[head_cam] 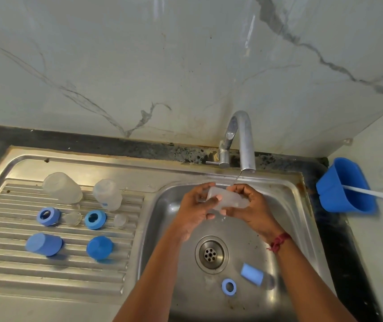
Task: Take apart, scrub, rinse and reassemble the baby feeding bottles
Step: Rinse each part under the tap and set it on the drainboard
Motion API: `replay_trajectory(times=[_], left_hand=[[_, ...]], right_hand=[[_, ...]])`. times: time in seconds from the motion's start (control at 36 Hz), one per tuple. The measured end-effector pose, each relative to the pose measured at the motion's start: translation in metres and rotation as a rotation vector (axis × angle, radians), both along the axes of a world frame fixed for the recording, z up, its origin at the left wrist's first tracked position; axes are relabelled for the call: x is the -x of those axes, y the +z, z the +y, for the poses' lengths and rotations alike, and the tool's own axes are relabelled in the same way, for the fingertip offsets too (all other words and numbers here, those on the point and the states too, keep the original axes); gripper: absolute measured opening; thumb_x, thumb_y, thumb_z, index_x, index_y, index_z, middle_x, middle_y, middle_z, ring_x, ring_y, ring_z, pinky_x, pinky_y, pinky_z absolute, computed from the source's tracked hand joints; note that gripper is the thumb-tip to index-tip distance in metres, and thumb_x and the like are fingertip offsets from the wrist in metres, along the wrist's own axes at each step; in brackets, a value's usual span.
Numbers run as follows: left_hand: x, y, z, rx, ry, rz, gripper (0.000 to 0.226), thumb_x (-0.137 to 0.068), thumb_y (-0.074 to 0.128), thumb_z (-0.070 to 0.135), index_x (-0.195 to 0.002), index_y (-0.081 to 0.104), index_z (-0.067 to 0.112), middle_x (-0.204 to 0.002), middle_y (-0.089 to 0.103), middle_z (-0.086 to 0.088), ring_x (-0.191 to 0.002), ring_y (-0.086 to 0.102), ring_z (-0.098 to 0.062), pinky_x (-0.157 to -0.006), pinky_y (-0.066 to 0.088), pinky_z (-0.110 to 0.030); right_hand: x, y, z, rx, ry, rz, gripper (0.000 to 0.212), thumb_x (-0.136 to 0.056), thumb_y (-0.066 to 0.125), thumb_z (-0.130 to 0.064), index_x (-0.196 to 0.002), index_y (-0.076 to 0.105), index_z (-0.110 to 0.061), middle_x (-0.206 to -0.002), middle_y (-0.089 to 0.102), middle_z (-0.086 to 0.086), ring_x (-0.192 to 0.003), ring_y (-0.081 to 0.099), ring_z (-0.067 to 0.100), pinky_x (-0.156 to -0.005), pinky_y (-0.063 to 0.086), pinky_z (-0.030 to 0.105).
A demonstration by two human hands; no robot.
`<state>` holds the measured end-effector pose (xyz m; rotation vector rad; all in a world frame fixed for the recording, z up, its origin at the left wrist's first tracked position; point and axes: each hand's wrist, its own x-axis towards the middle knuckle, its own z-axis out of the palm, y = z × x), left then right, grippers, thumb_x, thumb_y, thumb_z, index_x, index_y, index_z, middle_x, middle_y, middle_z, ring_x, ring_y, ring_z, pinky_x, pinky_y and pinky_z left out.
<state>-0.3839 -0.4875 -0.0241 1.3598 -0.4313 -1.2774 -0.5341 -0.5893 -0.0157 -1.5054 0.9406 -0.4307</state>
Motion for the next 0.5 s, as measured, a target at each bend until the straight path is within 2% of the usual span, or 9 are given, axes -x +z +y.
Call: replay_trajectory(times=[0.11,0.17,0.19,0.25,0.31,0.36,0.42,0.5], left_hand=[[0.008,0.003,0.000,-0.034,0.139,0.096,0.030,-0.092,0.066,0.038,-0.108,0.060,0.014,-0.093,0.072,-0.013,-0.072,0.070,-0.022,-0.072,0.059,-0.036],[0.015,0.002,-0.001,-0.092,0.131,0.079,0.041,-0.094,0.059,0.050,-0.106,0.056,0.010,-0.078,0.071,-0.011,-0.063,0.066,-0.019,-0.068,0.058,-0.036],[0.018,0.001,0.000,-0.120,0.109,0.074,0.049,-0.094,0.055,0.055,-0.109,0.055,0.008,-0.077,0.072,-0.010,-0.061,0.066,-0.018,-0.066,0.058,-0.034],[0.024,-0.003,0.001,-0.152,0.041,0.091,0.063,-0.094,0.048,0.062,-0.117,0.054,0.003,-0.084,0.074,-0.011,-0.062,0.066,-0.018,-0.064,0.057,-0.032],[0.028,-0.006,0.005,-0.157,-0.049,0.137,0.066,-0.096,0.043,0.063,-0.123,0.052,0.003,-0.097,0.075,-0.011,-0.073,0.070,-0.021,-0.070,0.059,-0.033],[0.030,-0.008,0.010,-0.191,-0.159,0.152,0.053,-0.101,0.040,0.054,-0.125,0.050,0.007,-0.106,0.075,-0.009,-0.088,0.074,-0.024,-0.081,0.060,-0.038],[0.029,-0.010,0.013,-0.256,-0.275,0.080,0.039,-0.105,0.040,0.046,-0.124,0.051,0.014,-0.110,0.073,-0.006,-0.094,0.074,-0.022,-0.084,0.059,-0.038],[0.024,-0.015,0.016,-0.367,-0.221,-0.025,0.026,-0.103,0.050,0.036,-0.114,0.058,0.015,-0.110,0.072,-0.009,-0.090,0.073,-0.018,-0.080,0.058,-0.034]], right_hand=[[-0.002,-0.001,0.002,-0.224,-0.137,-0.225,0.060,-0.071,0.076,0.012,-0.121,0.060,-0.017,-0.114,0.067,0.004,-0.101,0.066,0.017,-0.080,0.059,0.032],[-0.005,-0.003,0.002,-0.279,-0.178,-0.258,0.054,-0.078,0.073,0.004,-0.126,0.059,-0.016,-0.115,0.068,0.007,-0.103,0.066,0.021,-0.075,0.059,0.032],[-0.007,-0.004,0.004,-0.294,-0.183,-0.268,0.049,-0.081,0.071,-0.002,-0.126,0.059,-0.015,-0.117,0.069,0.008,-0.103,0.066,0.022,-0.072,0.058,0.029],[-0.010,-0.007,0.008,-0.314,-0.167,-0.282,0.039,-0.088,0.065,-0.010,-0.126,0.059,-0.015,-0.116,0.070,0.009,-0.098,0.066,0.021,-0.069,0.054,0.025],[-0.011,-0.011,0.013,-0.319,-0.111,-0.250,0.036,-0.093,0.061,-0.014,-0.129,0.058,-0.017,-0.114,0.070,0.007,-0.094,0.066,0.020,-0.071,0.053,0.028],[-0.009,-0.020,0.016,-0.295,-0.069,-0.180,0.043,-0.091,0.067,-0.018,-0.132,0.054,-0.023,-0.119,0.068,0.007,-0.103,0.067,0.021,-0.084,0.055,0.035],[-0.004,-0.028,0.014,-0.215,-0.043,-0.076,0.061,-0.082,0.079,-0.025,-0.135,0.050,-0.031,-0.127,0.064,0.003,-0.115,0.063,0.021,-0.097,0.052,0.041],[0.005,-0.029,0.009,-0.059,-0.024,0.083,0.067,-0.073,0.086,-0.024,-0.121,0.044,-0.044,-0.127,0.058,-0.004,-0.113,0.059,0.015,-0.094,0.053,0.035]])
